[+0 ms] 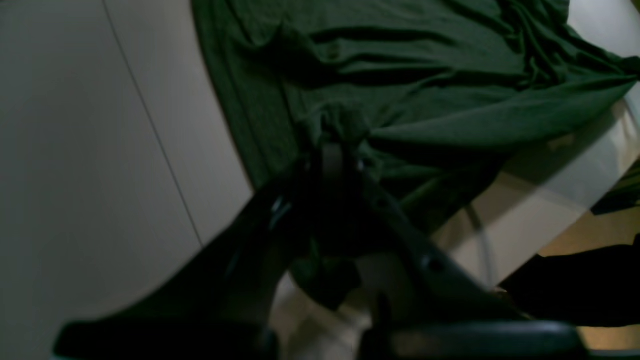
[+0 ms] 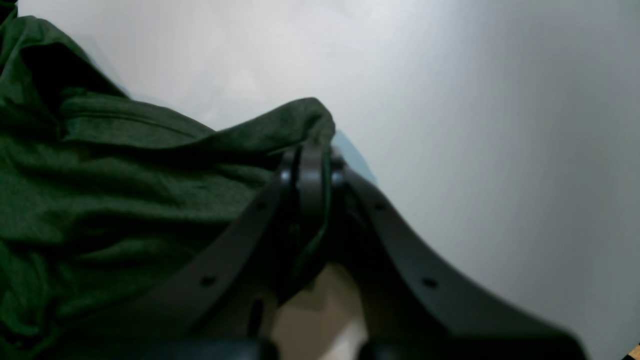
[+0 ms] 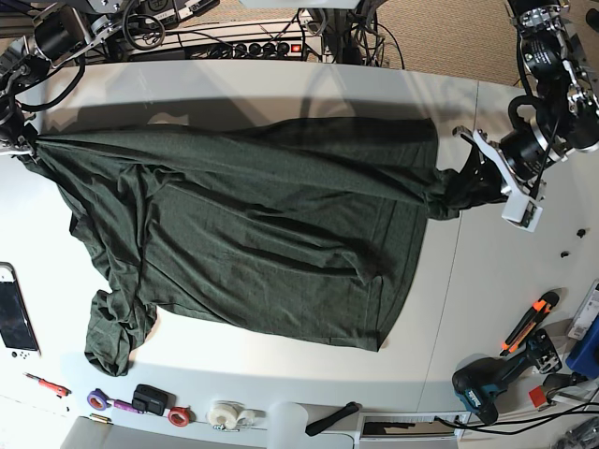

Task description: Layout the t-shirt on the table in an organized manner, then fold the t-shirt properly

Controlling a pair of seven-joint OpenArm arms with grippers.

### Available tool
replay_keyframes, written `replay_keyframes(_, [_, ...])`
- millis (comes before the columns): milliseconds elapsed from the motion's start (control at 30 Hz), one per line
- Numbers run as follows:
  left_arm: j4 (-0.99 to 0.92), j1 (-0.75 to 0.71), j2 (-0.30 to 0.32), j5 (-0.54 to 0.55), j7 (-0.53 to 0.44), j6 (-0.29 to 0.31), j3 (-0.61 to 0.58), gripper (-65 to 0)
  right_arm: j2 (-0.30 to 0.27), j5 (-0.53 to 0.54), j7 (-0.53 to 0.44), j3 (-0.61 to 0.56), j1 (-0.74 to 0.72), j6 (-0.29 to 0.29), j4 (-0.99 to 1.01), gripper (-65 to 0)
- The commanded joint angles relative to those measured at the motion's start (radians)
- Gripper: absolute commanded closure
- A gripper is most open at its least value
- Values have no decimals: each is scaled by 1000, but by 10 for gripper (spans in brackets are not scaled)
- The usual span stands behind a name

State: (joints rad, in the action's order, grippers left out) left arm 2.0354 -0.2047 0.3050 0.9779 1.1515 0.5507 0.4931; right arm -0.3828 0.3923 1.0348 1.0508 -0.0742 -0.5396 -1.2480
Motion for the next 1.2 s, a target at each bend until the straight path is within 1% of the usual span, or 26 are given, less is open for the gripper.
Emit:
replay_keyframes(0, [15,0,11,21,-22,1,7,0,-32,11,-27,2,-9,-1,-15,0])
replay_keyframes(167, [-5,-12,11,18,-22,2,7,0,-32,12,-27,2,-9,-1,-15,0])
replay_keyframes(267, [-9,-12,11,17,-14,29,7,0,-32,19,-27,2,-9,-1,-15,0])
replay_keyframes(367, [-9,-12,11,17,-15,31,7,0,-32,18,-27,2,-9,-1,-15,0])
replay_keyframes(400, [-9,-12,11,17,-16,31,7,-39,-32,18,-27,2,-9,-1,-15,0])
replay_keyframes(467, [-9,-12,11,17,-22,31,7,-169,-32,19,-26,2,-9,-1,-15,0])
replay_keyframes(500, [-9,-12,11,17,-26,31,7,-222,-32,19,-26,2,-9,-1,-15,0])
replay_keyframes(533, [-9,-11,11,17,-28,31,7,-257,-32,19,-26,2,-9,-1,-15,0])
replay_keyframes(567, [-9,-12,11,17,-34,31,7,-274,-32,19,-26,2,-9,-2,-15,0])
replay_keyframes(767, [-9,-11,11,17,-52,31,7,-275,-32,34,-20,2,-9,-3,-15,0])
replay_keyframes(800, [-9,-11,11,17,-53,31,7,-275,-33,42,-18,2,-9,-3,-15,-43])
replay_keyframes(867, [-9,-8,11,13,-68,31,7,-275,-33,61,-18,2,-10,-13,-15,-174])
replay_keyframes(900, [-9,-4,13,-2,-91,31,8,-275,-34,69,-20,2,-10,-24,-15,-224])
replay_keyframes(933, [-9,6,16,-26,-121,31,8,-275,-39,82,-21,2,-10,-33,-15,-251])
replay_keyframes(967, [-9,18,25,-44,-146,31,11,-275,-46,100,-19,2,-10,-33,-15,-253])
replay_keyframes(1033, [-9,48,50,-42,-174,26,24,-275,-71,127,-18,2,-10,-32,-15,-253])
replay_keyframes(1167, [-9,117,102,-43,-183,26,58,-275,-138,198,0,2,-10,-31,-15,-253])
